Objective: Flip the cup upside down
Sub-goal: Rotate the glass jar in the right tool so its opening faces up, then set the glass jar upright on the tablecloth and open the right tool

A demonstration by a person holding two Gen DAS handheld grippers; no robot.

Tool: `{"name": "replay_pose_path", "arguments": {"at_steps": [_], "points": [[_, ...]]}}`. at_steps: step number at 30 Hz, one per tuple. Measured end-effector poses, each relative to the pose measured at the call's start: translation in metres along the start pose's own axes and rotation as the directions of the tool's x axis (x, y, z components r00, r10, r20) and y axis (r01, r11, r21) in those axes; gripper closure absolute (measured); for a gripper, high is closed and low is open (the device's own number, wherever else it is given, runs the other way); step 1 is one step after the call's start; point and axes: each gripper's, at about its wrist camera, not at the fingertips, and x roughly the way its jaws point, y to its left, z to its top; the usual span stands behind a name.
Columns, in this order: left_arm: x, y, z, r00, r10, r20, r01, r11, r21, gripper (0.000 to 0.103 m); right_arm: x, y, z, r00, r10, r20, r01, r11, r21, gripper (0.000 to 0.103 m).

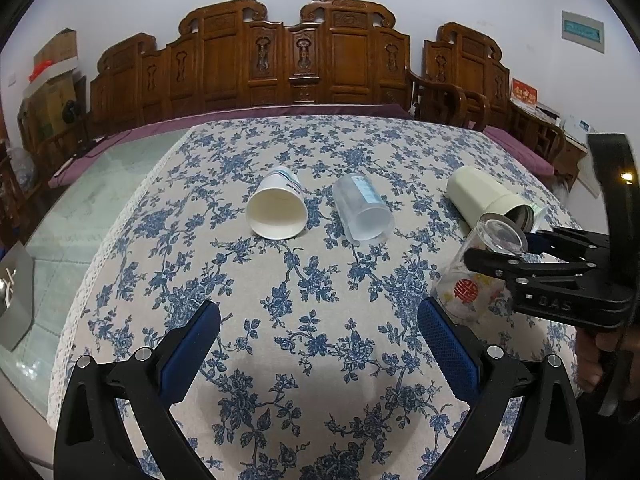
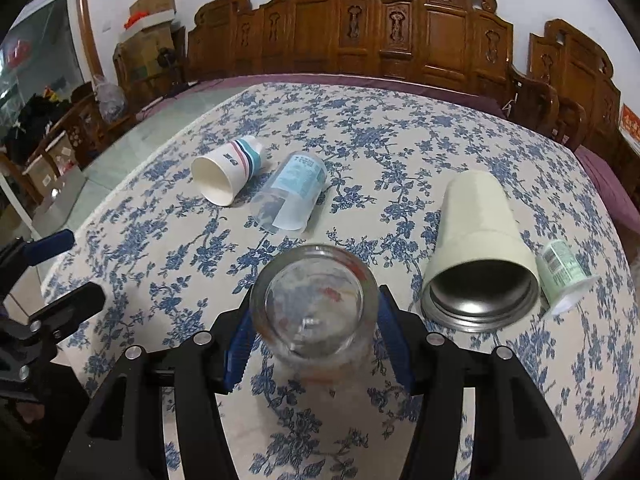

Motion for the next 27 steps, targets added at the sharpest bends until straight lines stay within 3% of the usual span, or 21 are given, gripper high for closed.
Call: {"name": "replay_pose_path", "arguments": {"at_steps": [5,12,18,27], "points": [[-0.003,-0.007,-0.002,1.000,-0.003,-0.009,0.003,1.000,0.003,0.008,-0.028,0.000,-0.018,0.999,-0.014,0.052,0.011,0.999,0.047,0.031],[-0.018,-0.026,-0.004,1.000,0.021,-0.005,-0.021,0.999,0.035,0.008,-0.069,0.001,-0.042,0.993,-0.037,0.114,0.025,0.994,0.103,0.002],[-0.030,-0.035,-0.012,0.999,0.019,-0.032,-0.018,0.999,0.031,0.008,-0.104,-0.002,-0.064,0.988,-0.063,0.138,0.038,0.983,0.178,0.002],[-0.071,-0.054,-0.029,0.999,0.030,-0.033,-0.029,0.999,0.039,0.008,-0.149,-0.007,-0.087,0.977,-0.116,0.178,0.081,0.978,0.190,0.002]]}}
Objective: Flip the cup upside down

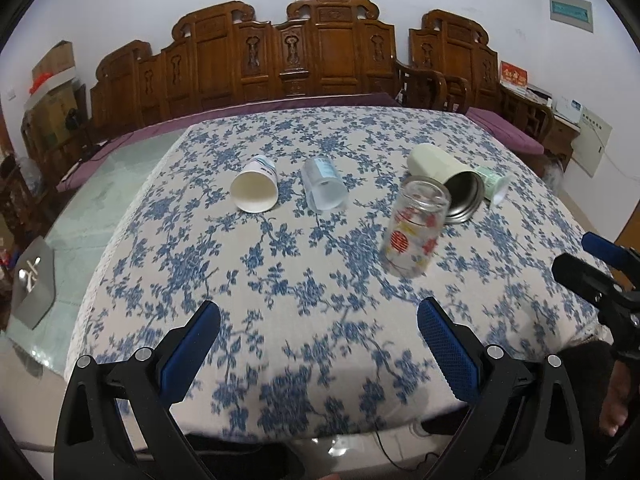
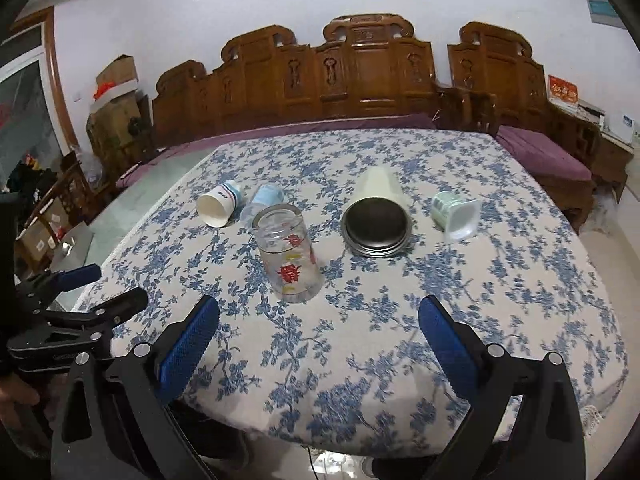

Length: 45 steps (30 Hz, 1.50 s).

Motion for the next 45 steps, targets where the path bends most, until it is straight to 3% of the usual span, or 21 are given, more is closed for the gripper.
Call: {"name": "replay_pose_path", "arguments": {"at_steps": [7,14,20,45], "points": [[-0.060,-0.010,-0.004,0.996,0.007,0.087,-0.007,1.000,-0.001,0.008,-0.060,-0.002,0.001,0.995,0.016,0.102,-0.017,1.000,0.008,0.002],[-0.130,-0.023,-0.003,0.976,-0.003,0.219,0.003,1.000,0.002,0.008,-0.125,0.010,0.008,0.972,0.012,0.236,-0.004,0.999,-0.032,0.002],[-0.167,-0.028,0.000,0.956,0.012,0.293,-0.011,1.000,-0.005,0.008,-0.158,0.011,0.012,0.956,0.026,0.292,-0.019,0.999,-0.026,0.002],[-0.180,-0.029,-0.002,0.950,0.019,0.311,-0.013,1.000,-0.022,0.008,-0.168,0.015,0.011,0.948,0.031,0.316,-0.021,0.999,-0.035,0.002]]}}
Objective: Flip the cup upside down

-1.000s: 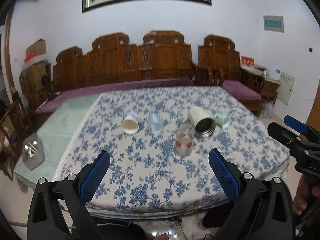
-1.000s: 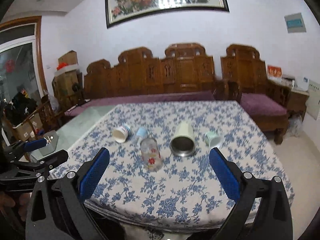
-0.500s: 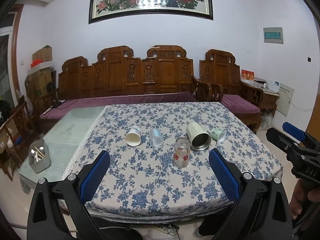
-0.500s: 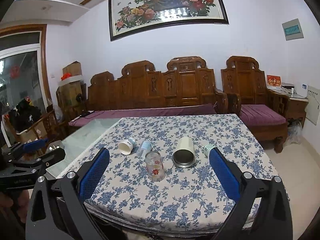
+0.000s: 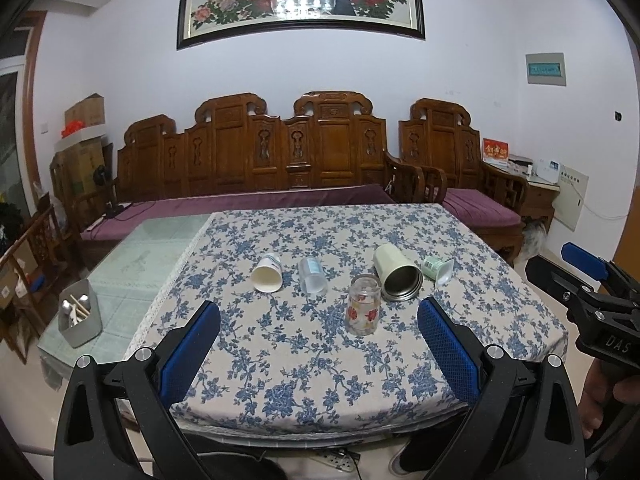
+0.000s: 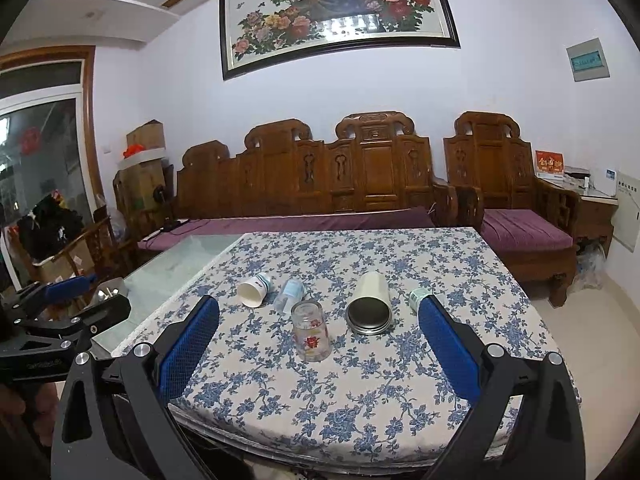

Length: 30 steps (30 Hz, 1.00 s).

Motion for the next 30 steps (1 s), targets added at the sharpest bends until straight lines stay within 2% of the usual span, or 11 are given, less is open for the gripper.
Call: {"name": "replay_pose_path", "arguments": {"at_steps": [30], "points": [[-0.0008,0.0008,0.0002,1.000,0.004,0.005,-0.004,1.000,-0.002,0.008,0.0063,0.0014,-0.0049,1.000,0.007,-0.006,-0.007,1.000,-0.006,0.002]]}}
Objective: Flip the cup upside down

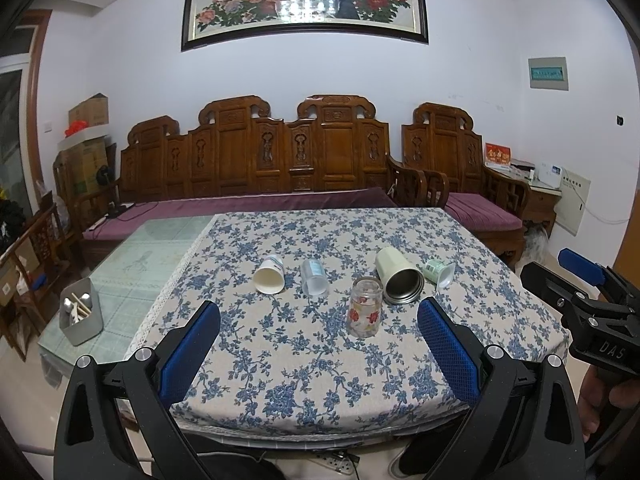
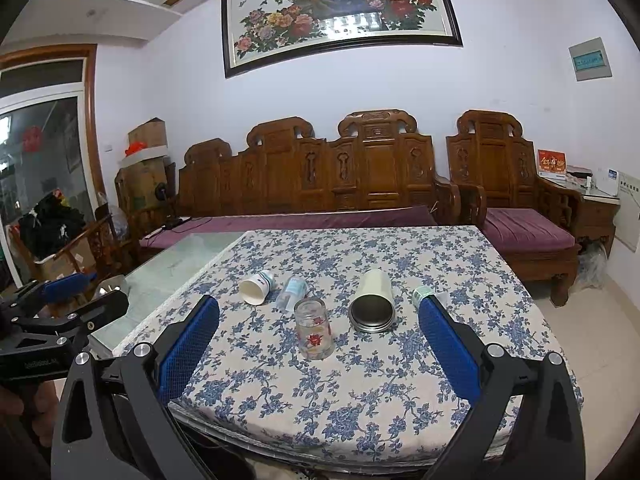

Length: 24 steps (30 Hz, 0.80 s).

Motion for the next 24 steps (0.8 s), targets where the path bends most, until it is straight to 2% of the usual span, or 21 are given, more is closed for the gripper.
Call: {"name": "replay_pose_path", "arguments": {"at_steps": [24], "points": [[-0.0011,0.0005,0.0014,1.000,0.001,0.006,-0.001,1.000,-0.005,0.008,0.0023,0.0030,-0.0042,1.000,-0.002,0.003,0.002,1.000,-0.007,0.002]]}}
